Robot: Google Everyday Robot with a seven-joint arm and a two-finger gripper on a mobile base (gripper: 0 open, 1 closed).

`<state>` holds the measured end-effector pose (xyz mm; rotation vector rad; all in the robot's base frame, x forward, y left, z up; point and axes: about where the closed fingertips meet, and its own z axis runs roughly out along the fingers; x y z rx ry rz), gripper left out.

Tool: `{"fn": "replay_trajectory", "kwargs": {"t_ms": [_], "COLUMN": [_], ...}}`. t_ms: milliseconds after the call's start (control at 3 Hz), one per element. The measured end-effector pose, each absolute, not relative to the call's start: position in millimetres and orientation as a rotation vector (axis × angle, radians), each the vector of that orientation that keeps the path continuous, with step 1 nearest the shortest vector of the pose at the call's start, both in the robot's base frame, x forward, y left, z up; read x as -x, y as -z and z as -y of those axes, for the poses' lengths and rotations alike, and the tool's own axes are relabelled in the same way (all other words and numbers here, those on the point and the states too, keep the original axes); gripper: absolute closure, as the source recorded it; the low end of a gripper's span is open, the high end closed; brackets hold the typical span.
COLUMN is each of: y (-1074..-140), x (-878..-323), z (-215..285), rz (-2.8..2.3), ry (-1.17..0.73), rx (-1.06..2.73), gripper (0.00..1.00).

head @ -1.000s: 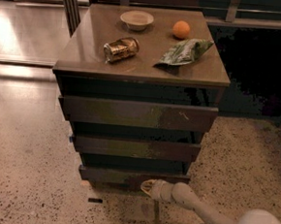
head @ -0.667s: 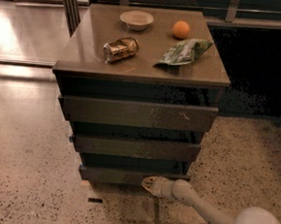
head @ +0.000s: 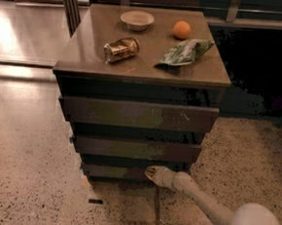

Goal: Close bottom drawer

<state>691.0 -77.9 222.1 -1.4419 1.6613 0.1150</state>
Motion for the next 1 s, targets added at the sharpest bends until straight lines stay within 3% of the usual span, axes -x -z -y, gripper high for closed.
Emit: {"fn": "replay_trajectory", "kwargs": {"t_ms": [333, 667, 1000], "y": [-247.7, -253.1, -253.1], "x": [-716.1, -721.2, -721.2], "z": [79.9, 80.0, 79.9], "rz": [-1.614, -1.603, -1.603], "ry": [-0.038, -0.022, -0.023], "rx": [1.425, 1.422, 1.422], "gripper": [1.0, 0.93, 1.0]}}
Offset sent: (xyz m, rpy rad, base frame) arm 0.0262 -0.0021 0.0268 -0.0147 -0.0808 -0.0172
